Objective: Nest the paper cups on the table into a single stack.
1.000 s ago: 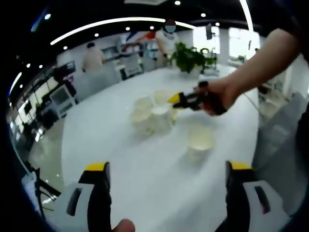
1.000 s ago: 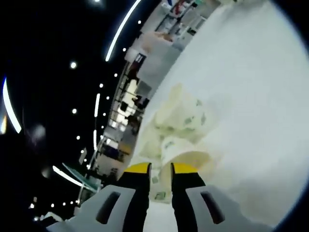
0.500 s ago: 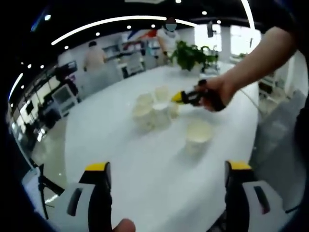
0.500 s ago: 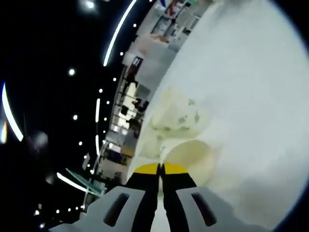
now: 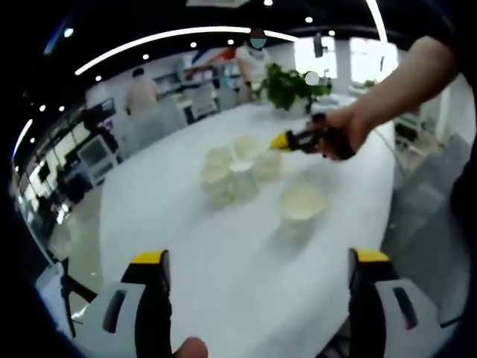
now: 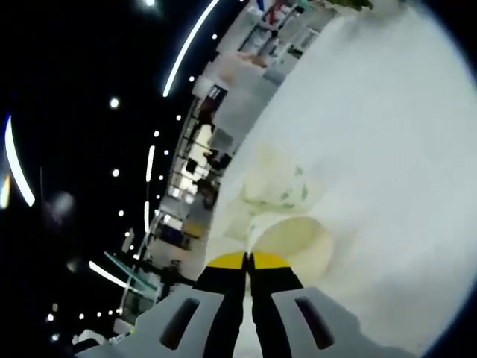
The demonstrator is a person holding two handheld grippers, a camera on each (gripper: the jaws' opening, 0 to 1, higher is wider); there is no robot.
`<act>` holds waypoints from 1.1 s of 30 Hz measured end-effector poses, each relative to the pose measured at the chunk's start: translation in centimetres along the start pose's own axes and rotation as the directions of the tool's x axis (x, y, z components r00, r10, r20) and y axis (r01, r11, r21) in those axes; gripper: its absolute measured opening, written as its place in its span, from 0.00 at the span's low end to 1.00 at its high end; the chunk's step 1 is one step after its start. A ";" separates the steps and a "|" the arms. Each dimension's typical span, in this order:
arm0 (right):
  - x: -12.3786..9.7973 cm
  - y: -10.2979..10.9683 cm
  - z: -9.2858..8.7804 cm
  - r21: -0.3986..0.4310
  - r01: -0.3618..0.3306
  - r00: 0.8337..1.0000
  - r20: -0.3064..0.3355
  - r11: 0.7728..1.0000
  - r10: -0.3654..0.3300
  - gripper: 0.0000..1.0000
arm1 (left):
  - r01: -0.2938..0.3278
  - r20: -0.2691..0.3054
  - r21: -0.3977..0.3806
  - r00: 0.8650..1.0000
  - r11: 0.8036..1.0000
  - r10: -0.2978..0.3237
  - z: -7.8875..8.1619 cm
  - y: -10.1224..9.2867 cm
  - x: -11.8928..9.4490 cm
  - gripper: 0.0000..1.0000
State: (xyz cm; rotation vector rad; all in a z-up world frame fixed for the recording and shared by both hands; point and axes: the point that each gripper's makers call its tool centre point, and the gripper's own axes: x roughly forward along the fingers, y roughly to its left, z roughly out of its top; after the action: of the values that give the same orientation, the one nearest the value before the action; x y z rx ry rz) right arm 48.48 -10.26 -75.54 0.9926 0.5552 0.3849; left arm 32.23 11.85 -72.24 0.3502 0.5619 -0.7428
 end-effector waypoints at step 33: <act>-8.4 8.5 -0.3 -0.455 -0.204 0.937 -0.348 0.866 0.038 0.00 | -0.017 0.032 0.005 0.999 1.000 0.017 0.5 -1.2 -1.3 0.98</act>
State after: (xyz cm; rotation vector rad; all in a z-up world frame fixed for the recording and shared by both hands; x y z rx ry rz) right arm 41.10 -10.34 -66.09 0.4732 0.6546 0.7756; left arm 30.79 11.52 -71.23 0.3474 0.5264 -0.7324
